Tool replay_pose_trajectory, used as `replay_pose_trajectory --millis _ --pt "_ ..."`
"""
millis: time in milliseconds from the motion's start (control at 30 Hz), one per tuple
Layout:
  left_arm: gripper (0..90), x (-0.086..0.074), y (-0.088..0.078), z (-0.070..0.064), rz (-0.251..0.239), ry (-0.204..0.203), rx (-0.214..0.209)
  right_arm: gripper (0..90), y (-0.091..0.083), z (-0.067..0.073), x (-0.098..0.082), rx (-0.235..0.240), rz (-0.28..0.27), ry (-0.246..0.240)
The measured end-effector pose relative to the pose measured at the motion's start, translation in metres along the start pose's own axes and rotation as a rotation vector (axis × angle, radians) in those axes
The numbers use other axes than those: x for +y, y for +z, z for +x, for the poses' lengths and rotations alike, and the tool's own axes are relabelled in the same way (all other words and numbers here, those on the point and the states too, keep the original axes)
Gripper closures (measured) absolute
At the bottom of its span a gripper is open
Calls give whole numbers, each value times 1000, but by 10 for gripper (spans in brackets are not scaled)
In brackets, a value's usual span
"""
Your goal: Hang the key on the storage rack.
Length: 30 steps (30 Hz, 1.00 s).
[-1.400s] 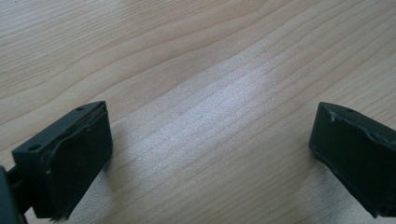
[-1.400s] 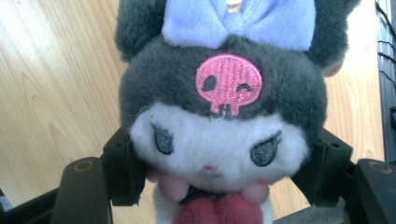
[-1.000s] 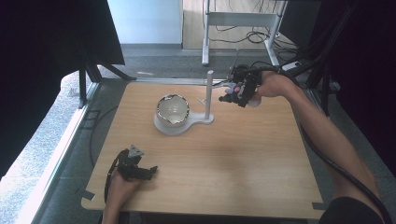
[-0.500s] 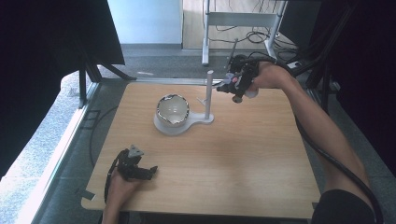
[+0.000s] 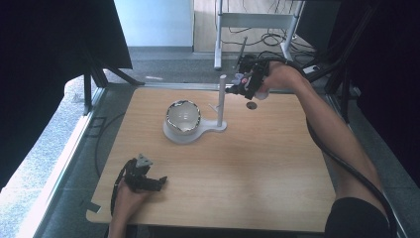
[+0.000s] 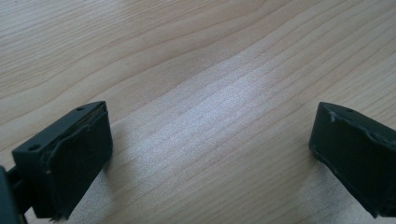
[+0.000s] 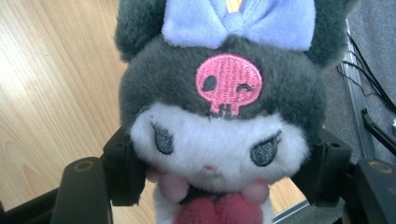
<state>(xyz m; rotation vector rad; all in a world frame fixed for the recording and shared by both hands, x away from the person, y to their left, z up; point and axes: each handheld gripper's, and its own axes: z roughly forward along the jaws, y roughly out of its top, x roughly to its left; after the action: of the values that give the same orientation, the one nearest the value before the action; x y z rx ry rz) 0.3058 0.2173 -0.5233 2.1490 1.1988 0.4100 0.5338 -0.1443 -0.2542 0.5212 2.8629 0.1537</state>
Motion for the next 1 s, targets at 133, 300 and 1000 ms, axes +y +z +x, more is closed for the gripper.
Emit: replay_pose_trajectory --millis 133,300,1000 --pt "0 0 0 0 0 0 0 294 2 2 5 9 -6 -10" --pt "0 0 0 0 0 0 1 294 7 8 10 19 -10 -28" --pt "0 0 0 0 3 1 -1 293 24 30 -6 46 28 -43"
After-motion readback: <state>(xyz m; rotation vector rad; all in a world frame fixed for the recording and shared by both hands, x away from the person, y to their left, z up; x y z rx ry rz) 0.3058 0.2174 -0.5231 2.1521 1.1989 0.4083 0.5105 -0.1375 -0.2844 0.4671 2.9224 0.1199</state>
